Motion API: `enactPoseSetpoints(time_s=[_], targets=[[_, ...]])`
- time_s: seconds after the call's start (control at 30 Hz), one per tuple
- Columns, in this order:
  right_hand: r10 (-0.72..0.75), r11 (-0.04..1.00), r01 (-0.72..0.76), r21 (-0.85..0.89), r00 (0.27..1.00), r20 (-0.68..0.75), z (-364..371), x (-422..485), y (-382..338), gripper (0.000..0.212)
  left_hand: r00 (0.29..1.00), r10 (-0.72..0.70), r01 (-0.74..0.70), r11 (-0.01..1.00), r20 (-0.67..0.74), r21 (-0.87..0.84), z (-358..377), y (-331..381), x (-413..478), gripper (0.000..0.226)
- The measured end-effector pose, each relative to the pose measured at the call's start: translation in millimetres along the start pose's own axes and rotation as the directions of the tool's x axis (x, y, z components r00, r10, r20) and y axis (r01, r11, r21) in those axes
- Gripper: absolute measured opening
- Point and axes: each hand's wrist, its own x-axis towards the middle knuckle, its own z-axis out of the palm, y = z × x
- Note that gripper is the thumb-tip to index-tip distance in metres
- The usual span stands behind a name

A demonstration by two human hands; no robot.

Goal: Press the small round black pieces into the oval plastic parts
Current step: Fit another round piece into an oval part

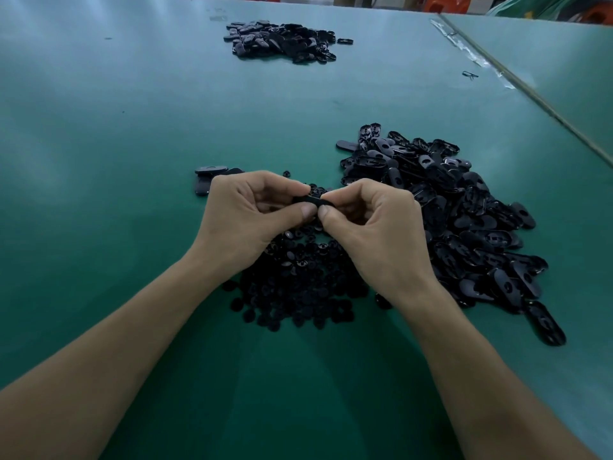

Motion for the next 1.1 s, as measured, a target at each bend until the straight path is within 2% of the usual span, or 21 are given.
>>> enactPoseSetpoints(time_s=[0.3,0.4,0.5,0.57,0.67,0.77,0.93,1.1], targets=[[-0.026,0.999,0.026,-0.038,1.0,0.007,-2,1,-2,0.007,1.0,0.026,-0.026,0.999,-0.015,0.023,-1,3,1,0.021],[-0.059,0.955,0.046,-0.292,0.997,-0.039,-6,3,1,0.022,0.997,0.042,-0.04,0.999,-0.068,0.023,-3,1,3,0.023],[-0.033,0.75,-0.004,-0.661,0.999,-0.044,-14,3,9,0.039,0.981,0.044,-0.044,0.999,-0.188,0.005,-11,0,9,0.019],[0.058,0.646,-0.073,-0.76,0.997,-0.046,-19,3,14,0.043,0.955,0.051,-0.039,0.998,-0.291,0.048,-19,-1,14,0.017],[0.154,0.604,-0.123,-0.788,0.987,-0.037,-18,3,18,0.042,0.909,0.043,0.004,0.994,-0.414,0.112,-33,-5,21,0.016],[0.155,0.615,-0.152,-0.773,0.985,-0.071,-17,3,20,0.034,0.872,0.046,0.096,0.96,-0.487,0.263,-48,-14,26,0.014],[0.107,0.613,-0.197,-0.765,0.98,-0.166,-19,4,18,0.036,0.872,0.031,0.206,0.882,-0.489,0.423,-59,-23,27,0.015],[0.175,0.564,-0.216,-0.797,0.975,-0.141,-19,5,19,0.04,0.879,-0.037,0.326,0.775,-0.476,0.541,-59,-24,24,0.014]])
